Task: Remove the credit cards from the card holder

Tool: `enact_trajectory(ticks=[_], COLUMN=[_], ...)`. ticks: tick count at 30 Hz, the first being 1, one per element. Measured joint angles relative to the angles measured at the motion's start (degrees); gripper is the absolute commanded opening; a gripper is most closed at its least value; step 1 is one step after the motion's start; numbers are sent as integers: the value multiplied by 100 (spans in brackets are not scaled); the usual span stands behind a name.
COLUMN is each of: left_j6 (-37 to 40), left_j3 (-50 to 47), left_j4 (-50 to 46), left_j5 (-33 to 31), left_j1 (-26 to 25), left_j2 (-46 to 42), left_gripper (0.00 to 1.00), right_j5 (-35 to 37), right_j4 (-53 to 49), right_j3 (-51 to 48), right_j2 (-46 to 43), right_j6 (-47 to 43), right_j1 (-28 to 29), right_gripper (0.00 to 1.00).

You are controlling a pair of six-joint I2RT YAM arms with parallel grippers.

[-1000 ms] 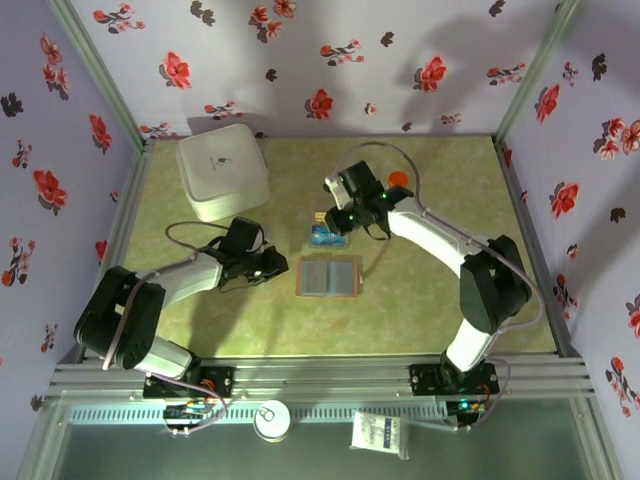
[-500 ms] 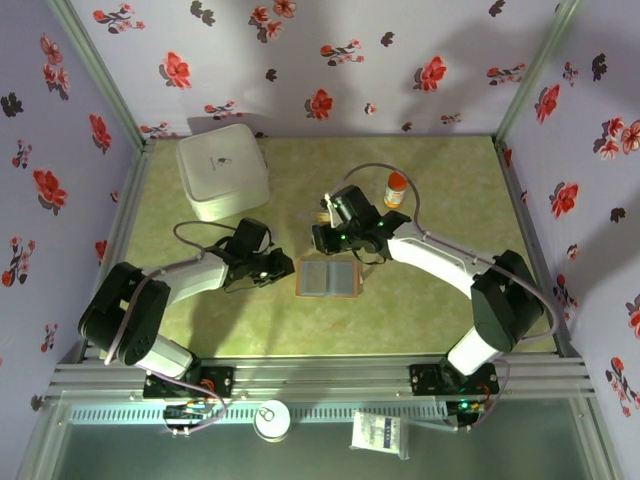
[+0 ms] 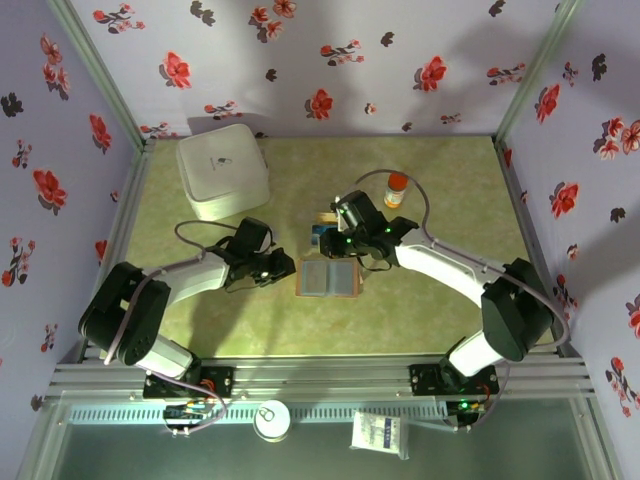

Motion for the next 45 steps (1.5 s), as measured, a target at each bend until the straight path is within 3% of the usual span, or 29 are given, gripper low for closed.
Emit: enact_trajectory(ticks=[11,24,45], left_j6=[2,0,26], left_j3=[44,111,247], left_j4=[164,258,33], left_j5=[57,177,170], left_j1=[-76,-151,-151], left_j2=[269,693,802], left_gripper=[7,1,0], right_j5=[-599,-1250,-1176], right_j4=[227,894,745], right_j3=[-343,-525,-481], right_j2=[15,870,1508], right_j6=[927,1598,1589], right_j1=[0,0,0], right_gripper=[32,30,28])
